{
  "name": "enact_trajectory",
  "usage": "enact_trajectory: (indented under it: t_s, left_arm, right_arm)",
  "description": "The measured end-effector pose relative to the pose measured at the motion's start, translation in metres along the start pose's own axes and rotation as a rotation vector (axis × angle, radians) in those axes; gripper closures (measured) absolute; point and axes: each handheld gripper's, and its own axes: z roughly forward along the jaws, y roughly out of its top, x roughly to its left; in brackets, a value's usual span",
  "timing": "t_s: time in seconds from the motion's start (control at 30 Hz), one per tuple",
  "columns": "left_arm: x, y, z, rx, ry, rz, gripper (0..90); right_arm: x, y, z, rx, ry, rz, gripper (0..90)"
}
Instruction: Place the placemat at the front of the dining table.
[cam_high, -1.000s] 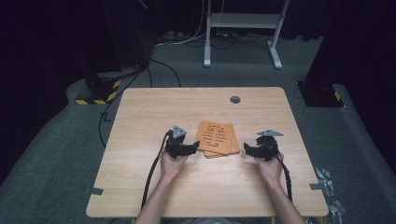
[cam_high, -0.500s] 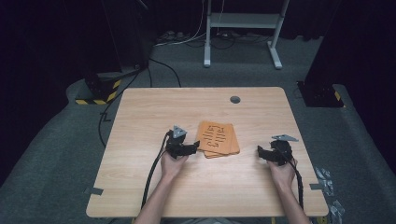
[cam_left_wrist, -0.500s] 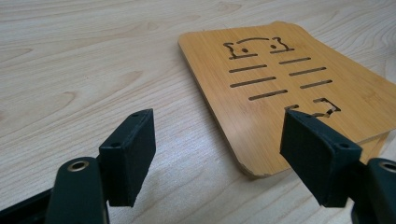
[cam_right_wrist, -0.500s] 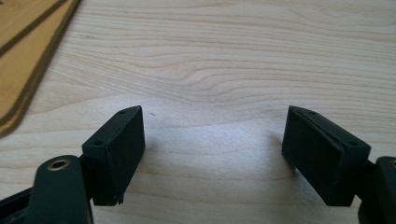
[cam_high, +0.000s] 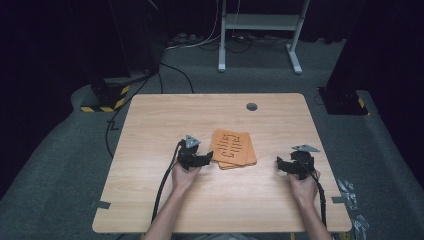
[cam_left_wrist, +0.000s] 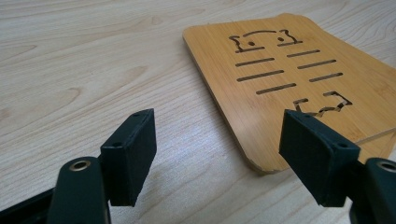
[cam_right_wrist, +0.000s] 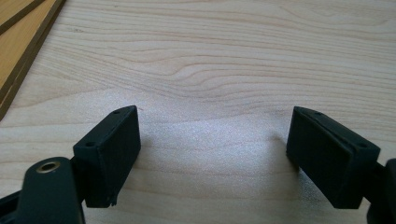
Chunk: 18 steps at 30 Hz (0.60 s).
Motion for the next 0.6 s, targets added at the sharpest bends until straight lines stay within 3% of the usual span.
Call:
enact_trajectory:
  t_s: [0.27, 0.6]
  left_arm:
    - [-0.0024, -0.0019, 0.0046, 0.025, 0.029, 0.01, 29.7]
    - [-0.002, -0.0024, 0.0064, 0.02, 0.025, 0.012, 30.5]
  right_arm:
    - [0.0003, 0.0002, -0.0002, 0.002, 0.0, 0.006, 17.3]
    - [0.0005, 0.0002, -0.0003, 0.003, 0.0, 0.009, 17.3]
